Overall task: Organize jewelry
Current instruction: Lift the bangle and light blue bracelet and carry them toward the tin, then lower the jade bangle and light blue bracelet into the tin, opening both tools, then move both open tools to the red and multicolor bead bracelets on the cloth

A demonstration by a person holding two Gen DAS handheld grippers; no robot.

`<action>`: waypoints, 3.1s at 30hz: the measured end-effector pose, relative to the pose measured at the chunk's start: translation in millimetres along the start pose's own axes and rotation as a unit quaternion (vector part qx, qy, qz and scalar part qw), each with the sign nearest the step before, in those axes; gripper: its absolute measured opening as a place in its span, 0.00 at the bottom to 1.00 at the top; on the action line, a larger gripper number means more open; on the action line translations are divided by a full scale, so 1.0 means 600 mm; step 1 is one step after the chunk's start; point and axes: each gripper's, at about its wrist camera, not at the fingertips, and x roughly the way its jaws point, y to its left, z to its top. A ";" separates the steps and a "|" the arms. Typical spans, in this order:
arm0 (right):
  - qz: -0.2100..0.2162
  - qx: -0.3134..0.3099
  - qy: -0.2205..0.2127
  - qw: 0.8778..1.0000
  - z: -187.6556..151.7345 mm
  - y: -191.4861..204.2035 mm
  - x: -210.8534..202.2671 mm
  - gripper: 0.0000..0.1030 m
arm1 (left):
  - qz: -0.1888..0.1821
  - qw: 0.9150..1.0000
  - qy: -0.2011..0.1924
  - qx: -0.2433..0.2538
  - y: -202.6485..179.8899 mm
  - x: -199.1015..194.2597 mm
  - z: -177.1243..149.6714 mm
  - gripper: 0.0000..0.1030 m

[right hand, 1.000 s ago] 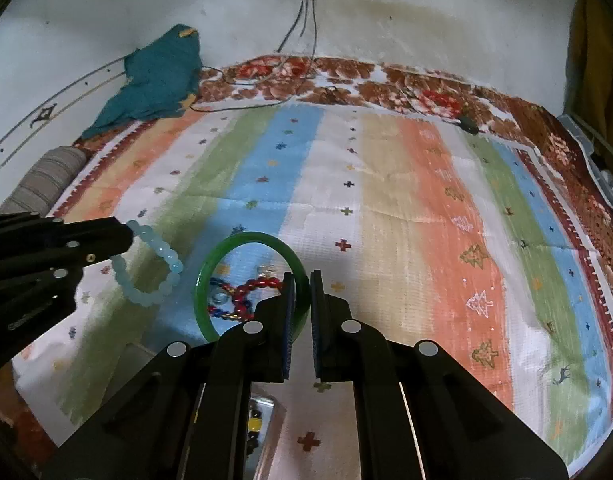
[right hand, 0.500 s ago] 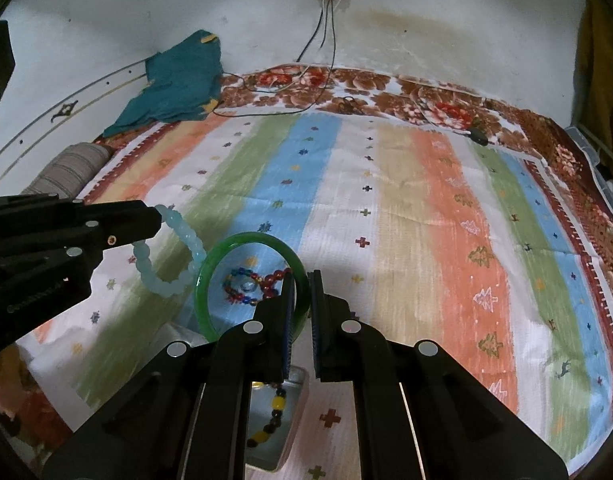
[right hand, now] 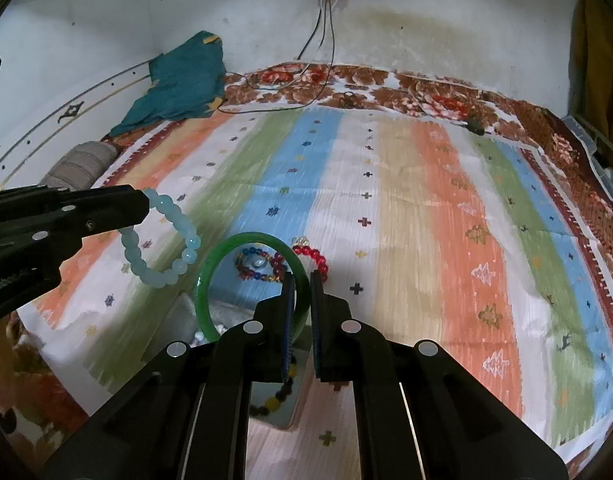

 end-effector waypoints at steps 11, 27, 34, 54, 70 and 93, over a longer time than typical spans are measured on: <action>0.016 -0.005 0.005 1.000 -0.024 0.012 -0.021 0.08 | -0.018 1.000 0.010 -0.004 -0.011 -0.013 -0.031 0.11; 0.022 0.032 0.028 0.999 -0.026 -0.015 -0.007 0.45 | 0.013 0.999 0.017 -0.039 0.025 -0.006 -0.030 0.49; 0.020 0.029 0.040 0.999 -0.015 -0.021 0.017 0.53 | 0.033 0.997 0.037 -0.060 0.049 0.022 -0.022 0.56; 0.006 0.031 0.056 0.998 0.020 -0.041 0.070 0.69 | 0.081 0.992 0.084 -0.040 0.073 0.117 0.012 0.68; 0.010 0.034 0.086 0.996 0.044 -0.056 0.123 0.69 | 0.073 0.989 0.121 -0.048 0.093 0.184 0.024 0.69; -0.009 0.026 0.124 0.992 0.048 -0.073 0.199 0.69 | 0.079 0.982 0.167 -0.044 0.116 0.265 0.020 0.69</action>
